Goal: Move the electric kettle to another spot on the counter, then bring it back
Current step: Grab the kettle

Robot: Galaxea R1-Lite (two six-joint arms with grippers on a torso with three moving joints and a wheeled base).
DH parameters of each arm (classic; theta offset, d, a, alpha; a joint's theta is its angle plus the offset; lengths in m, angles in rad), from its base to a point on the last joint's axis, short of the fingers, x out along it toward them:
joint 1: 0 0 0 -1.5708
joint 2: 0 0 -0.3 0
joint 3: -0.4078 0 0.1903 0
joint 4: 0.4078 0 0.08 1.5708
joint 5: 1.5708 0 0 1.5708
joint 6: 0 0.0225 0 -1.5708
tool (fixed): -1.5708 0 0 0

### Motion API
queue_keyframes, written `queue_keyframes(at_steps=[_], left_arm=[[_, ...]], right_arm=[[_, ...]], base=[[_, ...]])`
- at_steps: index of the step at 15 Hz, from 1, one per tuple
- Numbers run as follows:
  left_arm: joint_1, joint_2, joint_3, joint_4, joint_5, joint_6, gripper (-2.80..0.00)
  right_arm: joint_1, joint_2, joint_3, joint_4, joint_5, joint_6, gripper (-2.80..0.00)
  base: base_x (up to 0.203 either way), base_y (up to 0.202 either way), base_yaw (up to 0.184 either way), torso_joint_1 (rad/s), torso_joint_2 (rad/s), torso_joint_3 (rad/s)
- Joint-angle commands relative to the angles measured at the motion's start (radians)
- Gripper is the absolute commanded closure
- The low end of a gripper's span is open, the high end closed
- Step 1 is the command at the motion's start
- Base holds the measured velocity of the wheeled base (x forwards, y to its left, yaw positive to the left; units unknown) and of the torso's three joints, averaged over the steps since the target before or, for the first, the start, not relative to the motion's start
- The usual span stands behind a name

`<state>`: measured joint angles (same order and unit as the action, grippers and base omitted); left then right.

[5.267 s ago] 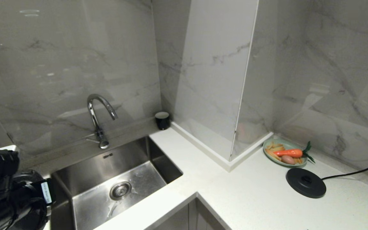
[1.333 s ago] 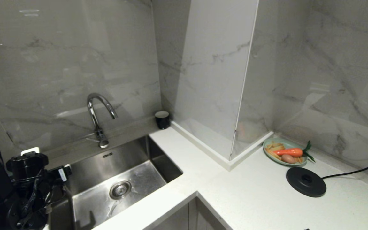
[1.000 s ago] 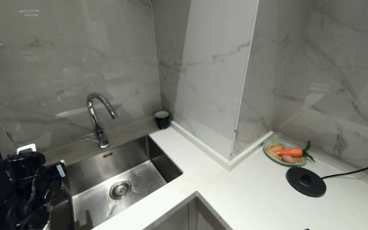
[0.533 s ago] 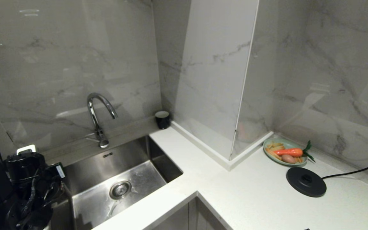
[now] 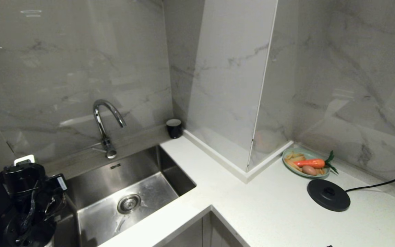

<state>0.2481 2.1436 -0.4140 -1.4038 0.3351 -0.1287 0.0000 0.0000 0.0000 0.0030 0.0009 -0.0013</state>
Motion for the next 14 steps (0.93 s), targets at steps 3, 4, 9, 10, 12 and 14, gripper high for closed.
queue_keyframes(at_steps=[3,4,9,10,12,14], left_arm=[[-0.02,-0.114,0.002,-0.005,0.001,0.045,0.0],[-0.039,-0.151,0.01,-0.002,-0.003,0.059,0.0],[-0.131,-0.302,0.032,0.096,-0.062,0.073,0.0],[-0.143,-0.328,0.03,0.125,-0.07,0.073,0.0],[-0.171,-0.375,0.02,0.191,-0.075,0.073,0.0],[-0.198,-0.405,0.021,0.208,-0.1,0.078,0.0]], right_arm=[[0.0,0.0,0.0,0.0,0.001,0.0,0.0],[0.0,0.0,0.0,0.0,0.001,0.0,0.0],[0.0,0.0,0.0,0.0,0.001,0.0,0.0],[0.0,0.0,0.0,0.0,0.001,0.0,0.0],[0.0,0.0,0.0,0.0,0.001,0.0,0.0],[0.0,0.0,0.0,0.0,0.001,0.0,0.0]], base=[[0.0,0.0,0.0,0.0,0.0,0.0],[0.0,0.0,0.0,0.0,0.0,0.0],[0.0,0.0,0.0,0.0,0.0,0.0],[0.0,0.0,0.0,0.0,0.0,0.0],[0.0,0.0,0.0,0.0,0.0,0.0],[0.0,0.0,0.0,0.0,0.0,0.0]])
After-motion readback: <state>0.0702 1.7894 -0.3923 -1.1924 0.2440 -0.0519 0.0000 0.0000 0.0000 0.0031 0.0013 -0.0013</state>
